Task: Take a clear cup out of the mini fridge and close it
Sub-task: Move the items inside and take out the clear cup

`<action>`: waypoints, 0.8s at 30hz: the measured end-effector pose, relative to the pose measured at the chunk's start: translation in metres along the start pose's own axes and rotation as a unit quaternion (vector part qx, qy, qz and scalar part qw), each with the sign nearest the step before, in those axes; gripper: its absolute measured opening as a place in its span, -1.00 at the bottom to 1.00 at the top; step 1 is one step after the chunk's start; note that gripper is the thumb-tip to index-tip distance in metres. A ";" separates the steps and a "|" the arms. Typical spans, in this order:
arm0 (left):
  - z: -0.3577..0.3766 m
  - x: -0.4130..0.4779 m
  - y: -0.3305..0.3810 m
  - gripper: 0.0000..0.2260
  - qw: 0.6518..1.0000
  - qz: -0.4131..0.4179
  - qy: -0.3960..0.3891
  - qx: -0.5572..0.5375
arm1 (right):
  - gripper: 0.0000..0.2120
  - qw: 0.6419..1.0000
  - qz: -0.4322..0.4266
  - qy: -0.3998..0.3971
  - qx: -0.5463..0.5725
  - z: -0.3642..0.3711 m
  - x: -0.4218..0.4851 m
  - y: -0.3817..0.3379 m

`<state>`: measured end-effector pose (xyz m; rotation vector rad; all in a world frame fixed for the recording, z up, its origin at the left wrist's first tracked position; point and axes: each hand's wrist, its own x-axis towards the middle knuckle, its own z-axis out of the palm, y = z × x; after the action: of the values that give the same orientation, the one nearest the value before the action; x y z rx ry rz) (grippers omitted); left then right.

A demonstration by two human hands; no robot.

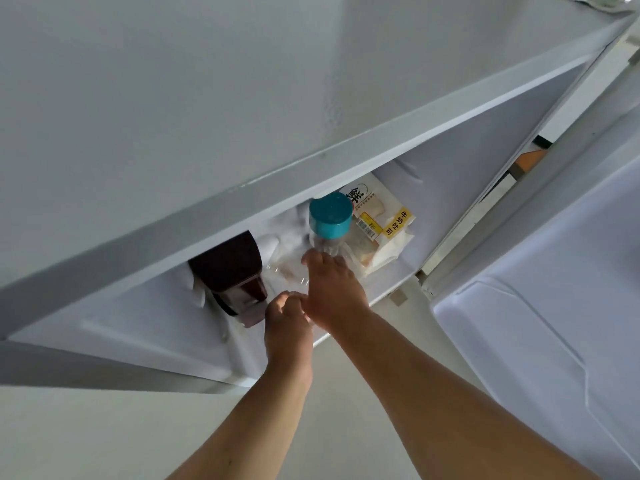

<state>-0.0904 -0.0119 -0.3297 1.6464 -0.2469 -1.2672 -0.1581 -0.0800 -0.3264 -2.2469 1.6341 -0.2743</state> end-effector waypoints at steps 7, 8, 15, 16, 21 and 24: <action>0.001 0.000 0.015 -0.70 0.999 -0.004 -0.018 -0.038 | -0.55 0.999 -0.022 0.037 -0.031 0.003 0.009 -0.008; 0.003 -0.001 0.016 -0.74 0.999 0.000 -0.021 -0.041 | -0.55 0.998 -0.028 0.043 -0.020 -0.001 0.005 -0.006; 0.020 -0.023 0.017 -0.75 0.997 0.071 -0.030 -0.007 | -0.47 0.989 -0.074 0.118 0.052 -0.046 -0.028 0.011; 0.023 -0.026 0.017 -0.73 0.996 0.076 -0.036 -0.009 | -0.48 0.988 -0.073 0.129 0.049 -0.051 -0.031 0.016; 0.037 -0.030 0.010 -0.75 0.997 0.059 -0.046 0.005 | -0.55 0.990 -0.061 0.125 0.024 -0.063 -0.032 0.039; 0.042 -0.026 0.006 -0.75 0.998 0.021 -0.066 -0.007 | -0.54 0.993 -0.059 0.103 0.009 -0.059 -0.026 0.044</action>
<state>-0.1339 -0.0213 -0.3071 1.5405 -0.3518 -1.3439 -0.2263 -0.0771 -0.2881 -2.3725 1.5903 -0.5645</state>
